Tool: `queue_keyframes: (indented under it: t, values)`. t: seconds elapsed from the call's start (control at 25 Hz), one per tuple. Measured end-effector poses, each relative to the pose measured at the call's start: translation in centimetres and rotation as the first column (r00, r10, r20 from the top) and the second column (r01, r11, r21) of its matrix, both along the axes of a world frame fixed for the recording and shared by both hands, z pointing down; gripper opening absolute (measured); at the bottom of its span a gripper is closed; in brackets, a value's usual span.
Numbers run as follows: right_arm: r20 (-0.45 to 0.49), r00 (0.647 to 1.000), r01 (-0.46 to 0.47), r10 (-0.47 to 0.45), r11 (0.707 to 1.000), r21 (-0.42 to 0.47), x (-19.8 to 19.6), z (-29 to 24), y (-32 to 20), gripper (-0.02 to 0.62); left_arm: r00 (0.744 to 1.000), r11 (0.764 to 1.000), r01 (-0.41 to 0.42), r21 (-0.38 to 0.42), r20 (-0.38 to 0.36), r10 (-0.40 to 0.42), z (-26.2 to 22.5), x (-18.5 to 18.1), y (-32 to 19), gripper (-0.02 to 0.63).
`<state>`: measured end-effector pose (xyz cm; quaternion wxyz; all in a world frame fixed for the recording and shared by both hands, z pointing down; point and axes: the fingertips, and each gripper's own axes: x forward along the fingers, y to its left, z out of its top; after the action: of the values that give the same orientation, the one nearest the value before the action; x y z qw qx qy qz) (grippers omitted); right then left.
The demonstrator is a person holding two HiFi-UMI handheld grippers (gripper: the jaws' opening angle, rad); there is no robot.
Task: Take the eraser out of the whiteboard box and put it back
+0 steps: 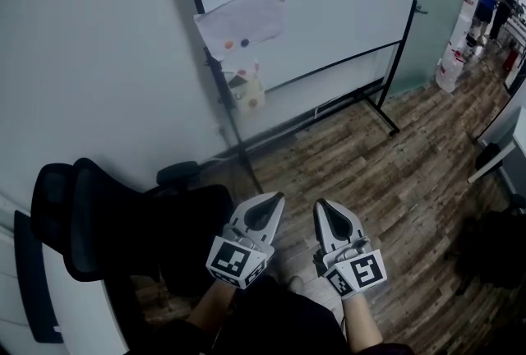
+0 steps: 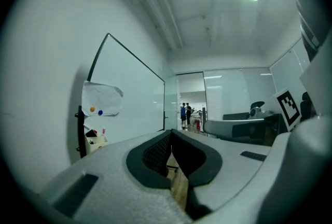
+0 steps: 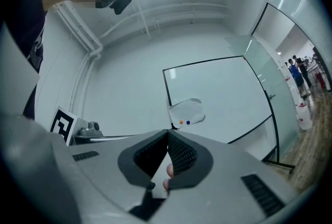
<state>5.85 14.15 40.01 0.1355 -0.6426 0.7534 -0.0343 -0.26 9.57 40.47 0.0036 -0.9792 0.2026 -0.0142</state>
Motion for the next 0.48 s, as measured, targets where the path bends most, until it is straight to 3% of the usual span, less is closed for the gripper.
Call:
queue_keyframes:
  t: [0.48]
  values:
    - [0.014,1.000,0.010,-0.009,1.000,-0.008,3.2,1.2,-4.9,0.003,1.000,1.000,0.020,-0.002,0.006,-0.020,0.7,2.9,-5.4,0.005]
